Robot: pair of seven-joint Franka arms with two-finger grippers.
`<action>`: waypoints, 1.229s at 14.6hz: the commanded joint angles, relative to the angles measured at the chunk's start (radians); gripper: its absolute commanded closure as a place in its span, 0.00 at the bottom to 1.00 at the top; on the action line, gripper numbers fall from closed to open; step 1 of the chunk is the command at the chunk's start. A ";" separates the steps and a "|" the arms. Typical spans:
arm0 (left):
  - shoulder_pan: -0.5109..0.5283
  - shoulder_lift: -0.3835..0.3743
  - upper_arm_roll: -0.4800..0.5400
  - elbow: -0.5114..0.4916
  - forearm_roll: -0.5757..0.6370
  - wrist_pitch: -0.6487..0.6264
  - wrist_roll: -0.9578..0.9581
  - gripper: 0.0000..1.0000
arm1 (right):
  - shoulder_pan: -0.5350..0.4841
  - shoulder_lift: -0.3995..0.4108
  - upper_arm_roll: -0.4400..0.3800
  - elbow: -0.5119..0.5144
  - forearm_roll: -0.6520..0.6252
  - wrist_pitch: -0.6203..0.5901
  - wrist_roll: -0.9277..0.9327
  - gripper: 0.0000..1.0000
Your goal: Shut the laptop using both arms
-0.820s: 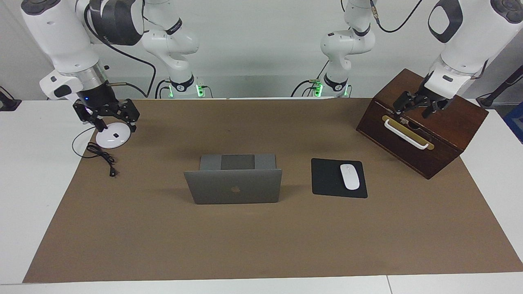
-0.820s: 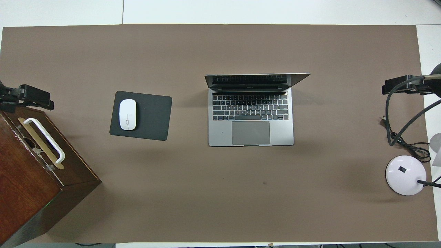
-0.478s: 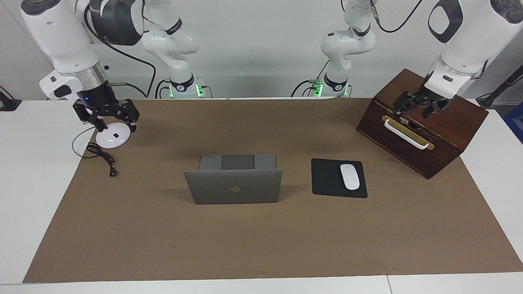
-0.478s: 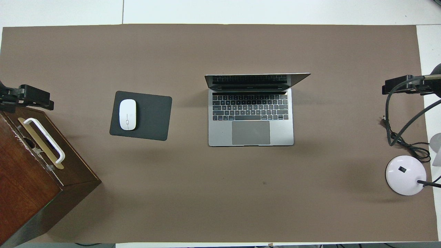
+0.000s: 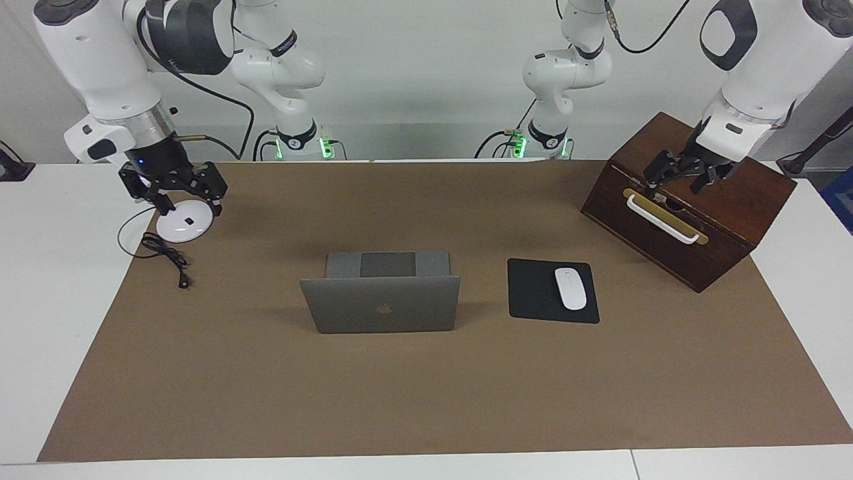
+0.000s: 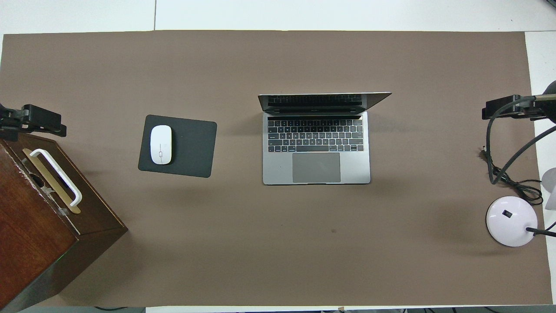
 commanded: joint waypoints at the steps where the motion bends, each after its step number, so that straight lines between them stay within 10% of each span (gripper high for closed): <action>1: -0.008 -0.021 0.004 -0.031 -0.004 0.028 -0.013 0.00 | -0.011 -0.025 0.007 -0.034 -0.005 0.028 0.005 0.00; 11: 0.000 -0.021 0.004 -0.029 -0.007 0.031 -0.013 0.00 | -0.011 -0.024 0.004 -0.031 -0.005 0.037 -0.003 0.12; 12: -0.002 -0.021 0.004 -0.029 -0.007 0.031 -0.013 0.22 | -0.011 -0.024 0.004 -0.031 -0.005 0.037 -0.003 0.21; 13: 0.000 -0.021 0.004 -0.029 -0.007 0.032 -0.013 0.80 | -0.011 -0.024 0.004 -0.031 -0.005 0.037 -0.003 0.28; 14: 0.000 -0.021 0.004 -0.029 -0.009 0.037 -0.013 1.00 | -0.011 -0.024 0.004 -0.031 -0.005 0.037 -0.003 0.32; 17: -0.002 -0.019 0.004 -0.031 -0.021 0.048 -0.018 1.00 | -0.011 -0.024 0.003 -0.031 -0.005 0.037 -0.003 0.39; 18: -0.002 -0.021 0.004 -0.033 -0.022 0.052 -0.016 1.00 | -0.011 -0.024 0.003 -0.031 -0.005 0.041 -0.001 0.55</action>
